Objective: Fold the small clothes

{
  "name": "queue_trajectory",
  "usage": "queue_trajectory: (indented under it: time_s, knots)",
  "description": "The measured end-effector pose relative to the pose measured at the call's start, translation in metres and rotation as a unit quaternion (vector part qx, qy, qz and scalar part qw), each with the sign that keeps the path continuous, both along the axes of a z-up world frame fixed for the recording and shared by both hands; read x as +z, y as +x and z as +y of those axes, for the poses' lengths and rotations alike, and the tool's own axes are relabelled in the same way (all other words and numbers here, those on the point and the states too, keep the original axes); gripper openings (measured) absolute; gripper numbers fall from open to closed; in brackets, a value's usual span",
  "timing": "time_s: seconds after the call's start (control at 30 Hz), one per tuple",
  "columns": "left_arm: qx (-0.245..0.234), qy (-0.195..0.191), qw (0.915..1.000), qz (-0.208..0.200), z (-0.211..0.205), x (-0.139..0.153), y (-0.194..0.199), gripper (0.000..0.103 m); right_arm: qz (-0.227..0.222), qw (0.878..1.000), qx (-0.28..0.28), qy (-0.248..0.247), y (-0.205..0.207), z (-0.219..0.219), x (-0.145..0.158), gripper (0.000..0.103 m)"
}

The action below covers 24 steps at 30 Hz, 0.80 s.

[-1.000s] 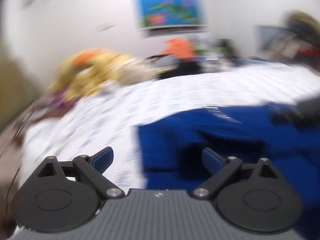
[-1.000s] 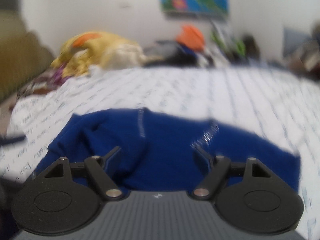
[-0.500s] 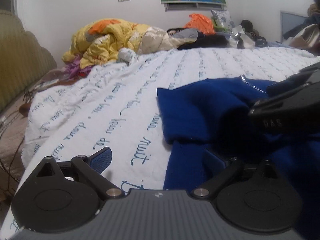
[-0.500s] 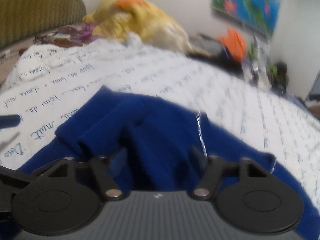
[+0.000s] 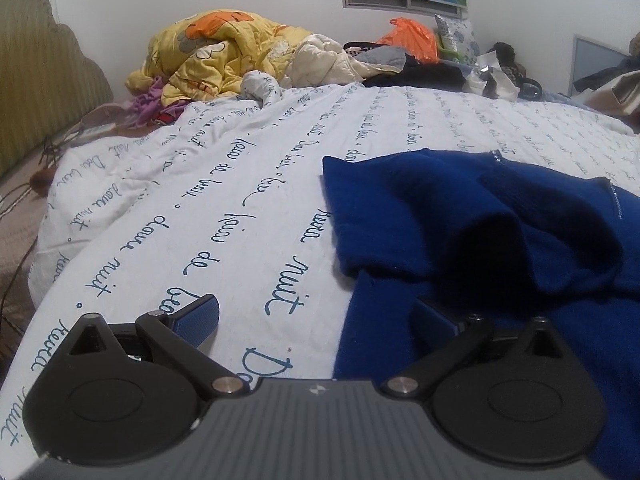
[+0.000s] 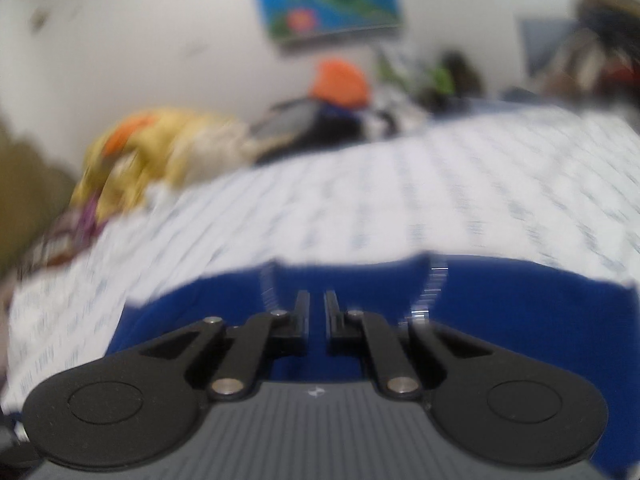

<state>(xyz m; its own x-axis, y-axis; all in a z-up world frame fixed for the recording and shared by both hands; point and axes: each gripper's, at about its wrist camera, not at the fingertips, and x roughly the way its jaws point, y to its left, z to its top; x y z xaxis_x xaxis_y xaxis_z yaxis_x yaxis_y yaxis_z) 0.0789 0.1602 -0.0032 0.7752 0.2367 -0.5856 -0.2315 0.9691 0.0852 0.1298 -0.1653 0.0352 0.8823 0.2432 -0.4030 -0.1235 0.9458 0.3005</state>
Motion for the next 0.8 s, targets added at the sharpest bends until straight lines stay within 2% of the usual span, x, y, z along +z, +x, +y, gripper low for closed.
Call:
queue_trajectory:
  time_s: [0.03,0.13,0.17,0.23,0.27,0.3,0.47,0.53,0.57,0.63,0.67,0.7,0.8]
  knots:
    - [0.000,0.001,1.0000,0.000,0.000,0.000,0.000,0.103,0.004,1.000,-0.002,0.008,0.001,-0.010,-0.001,0.007]
    - [0.001,0.006,1.0000,0.000,-0.001,0.000,0.000,0.103,0.030,0.998,0.048,0.010,0.010,-0.011,-0.003,0.008]
    - [0.002,0.008,1.0000,0.000,-0.001,0.000,0.000,0.103,0.039,0.997,0.069,0.003,0.014,-0.002,-0.004,0.013]
    - [0.003,0.010,0.9999,0.000,-0.001,0.000,0.000,0.103,0.050,0.992,0.111,-0.014,0.021,0.023,-0.005,0.041]
    - [0.003,0.011,0.9999,0.000,-0.002,0.000,0.000,0.103,0.051,0.989,0.134,-0.023,0.025,0.037,-0.005,0.070]
    - [0.002,0.010,0.9999,0.000,-0.002,0.000,0.000,0.103,0.048,0.986,0.155,-0.032,0.028,0.053,-0.006,0.081]
    - [0.002,-0.005,1.0000,0.001,0.001,0.000,0.000,0.103,0.079,0.972,0.202,-0.086,0.051,0.116,-0.008,0.079]
    - [0.003,-0.010,0.9999,0.002,0.002,0.000,0.000,0.103,0.090,0.970,0.197,-0.109,0.061,0.134,-0.012,0.079]
    - [0.002,-0.011,0.9999,0.002,0.002,0.000,0.000,0.103,0.095,0.969,0.193,-0.118,0.065,0.140,-0.014,0.074]
    - [0.001,-0.014,0.9999,0.003,0.003,0.000,0.000,0.103,0.108,0.968,0.190,-0.128,0.071,0.146,-0.018,0.046]
    - [-0.001,-0.015,0.9999,0.004,0.004,0.001,0.000,0.103,0.110,0.968,0.187,-0.128,0.072,0.146,-0.019,0.022]
    - [-0.004,-0.016,0.9998,0.006,0.004,0.001,0.001,0.103,0.104,0.970,0.184,-0.124,0.070,0.144,-0.018,0.011]
    - [-0.007,-0.004,0.9999,0.008,0.002,0.004,0.003,0.103,0.067,0.979,0.167,-0.099,0.059,0.123,-0.005,0.006]
